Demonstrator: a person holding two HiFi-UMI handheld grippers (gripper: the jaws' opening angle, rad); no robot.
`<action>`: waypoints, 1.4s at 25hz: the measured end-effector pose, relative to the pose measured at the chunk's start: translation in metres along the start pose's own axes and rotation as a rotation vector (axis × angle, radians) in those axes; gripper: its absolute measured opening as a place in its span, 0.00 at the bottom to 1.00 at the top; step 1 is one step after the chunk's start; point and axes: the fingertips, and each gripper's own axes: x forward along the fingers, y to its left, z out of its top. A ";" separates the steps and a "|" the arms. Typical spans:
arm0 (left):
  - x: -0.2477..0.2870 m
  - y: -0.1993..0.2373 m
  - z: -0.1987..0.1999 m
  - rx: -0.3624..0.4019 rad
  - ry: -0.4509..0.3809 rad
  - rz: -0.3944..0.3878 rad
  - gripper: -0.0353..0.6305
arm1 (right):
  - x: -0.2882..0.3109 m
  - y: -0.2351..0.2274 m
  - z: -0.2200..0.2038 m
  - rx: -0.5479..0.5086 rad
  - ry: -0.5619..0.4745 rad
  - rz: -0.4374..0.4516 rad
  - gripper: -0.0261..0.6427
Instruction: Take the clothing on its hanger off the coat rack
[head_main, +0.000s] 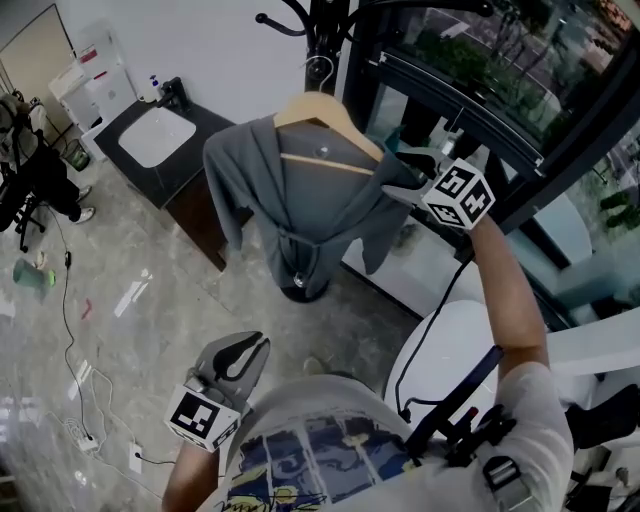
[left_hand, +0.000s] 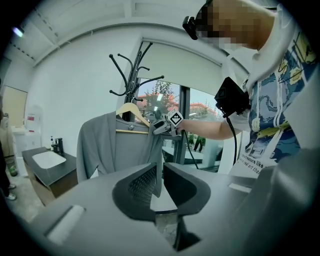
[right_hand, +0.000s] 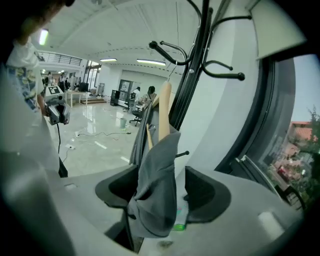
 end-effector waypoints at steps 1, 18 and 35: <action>0.003 0.001 0.001 -0.002 0.000 0.004 0.12 | 0.005 0.000 0.001 0.010 0.000 0.041 0.46; 0.005 0.012 -0.007 -0.048 0.024 0.061 0.12 | 0.044 0.020 0.037 0.061 -0.064 0.358 0.11; -0.042 0.011 -0.015 -0.045 0.015 0.016 0.12 | 0.008 0.033 0.050 0.132 -0.060 0.209 0.04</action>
